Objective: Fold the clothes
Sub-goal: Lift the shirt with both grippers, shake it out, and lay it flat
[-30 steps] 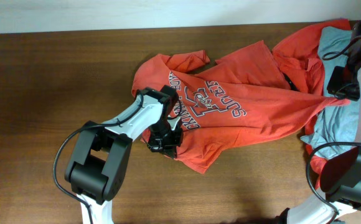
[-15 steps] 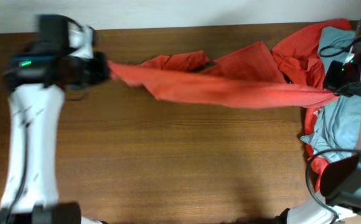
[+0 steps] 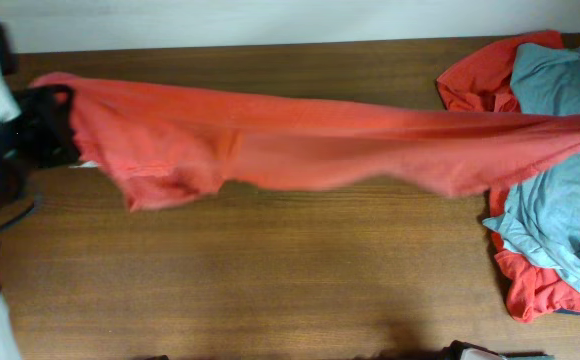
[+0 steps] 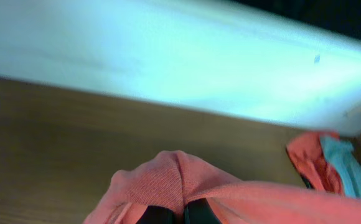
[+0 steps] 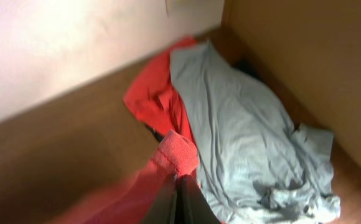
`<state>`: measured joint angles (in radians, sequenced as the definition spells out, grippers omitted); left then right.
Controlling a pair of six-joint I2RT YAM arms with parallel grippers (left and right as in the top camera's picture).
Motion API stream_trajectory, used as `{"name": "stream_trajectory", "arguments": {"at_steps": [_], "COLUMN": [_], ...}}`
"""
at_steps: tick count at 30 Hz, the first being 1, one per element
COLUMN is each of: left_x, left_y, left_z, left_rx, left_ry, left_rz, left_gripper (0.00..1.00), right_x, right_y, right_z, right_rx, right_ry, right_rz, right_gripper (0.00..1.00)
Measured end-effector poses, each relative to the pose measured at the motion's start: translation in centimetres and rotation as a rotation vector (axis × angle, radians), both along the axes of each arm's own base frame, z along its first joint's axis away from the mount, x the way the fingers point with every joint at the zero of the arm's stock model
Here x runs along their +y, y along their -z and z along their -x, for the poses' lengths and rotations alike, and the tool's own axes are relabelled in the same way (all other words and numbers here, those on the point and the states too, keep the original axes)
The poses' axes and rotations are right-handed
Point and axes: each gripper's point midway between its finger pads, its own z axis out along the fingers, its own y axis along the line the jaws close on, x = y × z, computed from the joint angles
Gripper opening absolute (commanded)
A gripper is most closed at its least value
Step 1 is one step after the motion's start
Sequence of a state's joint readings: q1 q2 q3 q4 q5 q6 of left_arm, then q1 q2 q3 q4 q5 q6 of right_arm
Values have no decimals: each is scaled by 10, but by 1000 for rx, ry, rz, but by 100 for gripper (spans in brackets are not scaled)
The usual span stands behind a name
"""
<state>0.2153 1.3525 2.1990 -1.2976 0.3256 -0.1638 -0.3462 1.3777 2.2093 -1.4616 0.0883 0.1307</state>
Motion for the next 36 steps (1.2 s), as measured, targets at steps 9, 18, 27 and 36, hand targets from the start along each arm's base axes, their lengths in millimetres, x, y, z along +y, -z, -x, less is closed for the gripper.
{"name": "stream_trajectory", "arguments": {"at_steps": [9, 18, 27, 36], "left_x": [21, 22, 19, -3], "left_y": [5, 125, 78, 91], "left_z": [-34, -204, -249, -122], "left_rx": [8, 162, -66, 320], "left_ry": [-27, 118, 191, 218], "left_rz": [6, 89, 84, 127], "left_gripper": [0, 0, 0, 0], "right_x": [-6, -15, 0, 0], "right_y": [4, 141, 97, 92], "right_z": [-36, -197, -226, -130], "right_rx": [-1, 205, 68, 308], "right_ry": [-29, -167, -175, -91], "right_rz": [-21, -162, -79, -64], "right_gripper": [4, 4, 4, 4]}}
